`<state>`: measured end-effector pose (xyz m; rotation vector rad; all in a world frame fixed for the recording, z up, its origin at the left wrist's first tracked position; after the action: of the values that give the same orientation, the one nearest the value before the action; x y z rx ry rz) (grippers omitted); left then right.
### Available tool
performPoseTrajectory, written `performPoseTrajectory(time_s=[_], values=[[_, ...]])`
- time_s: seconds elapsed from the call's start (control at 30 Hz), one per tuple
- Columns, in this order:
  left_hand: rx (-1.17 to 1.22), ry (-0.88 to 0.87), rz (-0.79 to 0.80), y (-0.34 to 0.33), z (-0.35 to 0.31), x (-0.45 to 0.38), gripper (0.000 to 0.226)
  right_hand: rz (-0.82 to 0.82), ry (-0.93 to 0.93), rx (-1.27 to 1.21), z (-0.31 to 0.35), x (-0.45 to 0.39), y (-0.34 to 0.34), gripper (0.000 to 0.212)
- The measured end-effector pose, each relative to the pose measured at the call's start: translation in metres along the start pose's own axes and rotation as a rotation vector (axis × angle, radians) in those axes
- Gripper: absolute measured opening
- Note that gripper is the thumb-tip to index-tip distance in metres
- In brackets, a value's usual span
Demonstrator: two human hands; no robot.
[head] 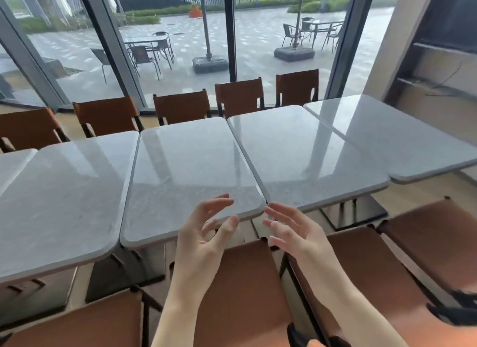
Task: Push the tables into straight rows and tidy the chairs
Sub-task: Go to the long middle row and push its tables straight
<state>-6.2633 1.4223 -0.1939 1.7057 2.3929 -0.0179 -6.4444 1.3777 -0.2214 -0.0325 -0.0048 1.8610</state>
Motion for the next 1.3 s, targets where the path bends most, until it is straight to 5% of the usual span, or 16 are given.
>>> performPoseTrajectory(time_s=[0.8, 1.3], values=[[0.108, -0.156, 0.492, -0.163, -0.073, 0.05, 0.02, -0.439, 0.199, 0.088, 0.078, 0.125, 0.138, 0.031], [0.121, -0.234, 0.773, -0.431, -0.131, 0.146, 0.02, -0.769, 0.179, 0.025, 0.082, 0.259, 0.377, 0.04]])
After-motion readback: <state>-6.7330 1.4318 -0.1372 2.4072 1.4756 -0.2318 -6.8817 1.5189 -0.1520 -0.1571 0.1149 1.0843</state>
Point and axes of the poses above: each hand's wrist, its own x-axis away from the middle knuckle, its own y-axis out of the back of the hand, z = x × y, the point moved 5 cm from there along -x, towards the middle knuckle, and after that the axes turned 3 degrees about y, right-handed, at the moved point
